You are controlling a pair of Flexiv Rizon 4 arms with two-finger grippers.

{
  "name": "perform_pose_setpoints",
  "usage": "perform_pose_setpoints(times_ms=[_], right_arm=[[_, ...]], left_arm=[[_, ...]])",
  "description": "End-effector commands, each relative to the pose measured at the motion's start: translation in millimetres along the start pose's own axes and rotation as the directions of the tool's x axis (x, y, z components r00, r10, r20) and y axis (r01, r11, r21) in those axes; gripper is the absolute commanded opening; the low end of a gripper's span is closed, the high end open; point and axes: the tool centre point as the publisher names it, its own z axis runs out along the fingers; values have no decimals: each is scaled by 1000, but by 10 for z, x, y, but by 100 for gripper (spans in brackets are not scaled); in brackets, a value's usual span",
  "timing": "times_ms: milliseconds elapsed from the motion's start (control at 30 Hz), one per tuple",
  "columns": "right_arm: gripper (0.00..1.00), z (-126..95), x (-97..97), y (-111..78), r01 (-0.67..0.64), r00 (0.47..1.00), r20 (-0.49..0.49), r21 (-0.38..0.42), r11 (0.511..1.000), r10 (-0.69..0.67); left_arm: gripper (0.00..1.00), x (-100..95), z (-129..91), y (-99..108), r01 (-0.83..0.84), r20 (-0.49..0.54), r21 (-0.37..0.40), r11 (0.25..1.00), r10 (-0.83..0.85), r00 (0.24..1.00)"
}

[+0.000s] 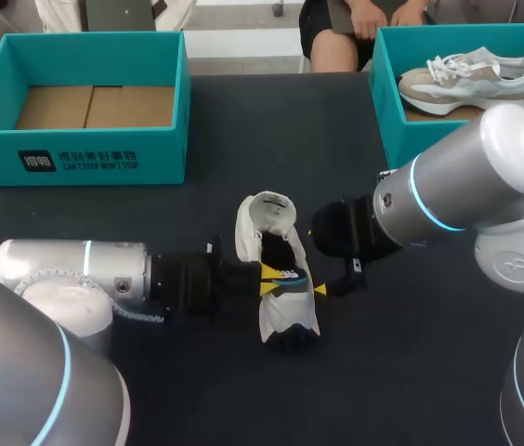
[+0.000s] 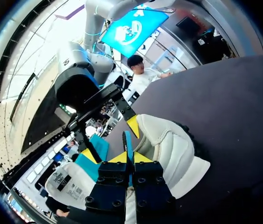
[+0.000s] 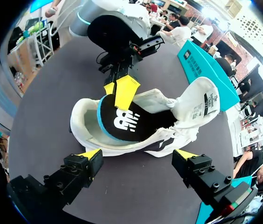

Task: Take the shoe out of the shoebox, open the shoe tongue, remove and reinsert the insole, then place the shoe into the shoebox

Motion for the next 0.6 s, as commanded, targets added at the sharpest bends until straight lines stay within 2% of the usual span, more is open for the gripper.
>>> perform_pose_setpoints(times_ms=[33,100,200,233,267,400,567,600], right_arm=[[100,6,15,0,-1,1000,3,0,1000,1],[100,6,15,0,-1,1000,3,0,1000,1],[100,6,15,0,-1,1000,3,0,1000,1],[100,6,15,0,-1,1000,3,0,1000,1],[100,6,15,0,-1,1000,3,0,1000,1],[100,6,15,0,-1,1000,3,0,1000,1],[100,6,15,0,-1,1000,3,0,1000,1],[100,6,15,0,-1,1000,3,0,1000,1]], left_arm=[[31,24,-34,-30,13,-8,10,1000,-13,1000],[38,17,-56,-77,20,1,20,1000,-20,1000],[42,-23,-92,-140,14,16,27,1000,-15,1000],[47,-34,-102,-157,9,21,28,1000,-10,1000],[56,-45,-109,-175,6,25,30,1000,-7,1000],[51,-81,-125,-257,0,39,45,999,-2,999],[55,-110,-169,-352,9,43,63,998,-12,999],[53,-115,-182,-363,9,45,63,998,-12,999]])
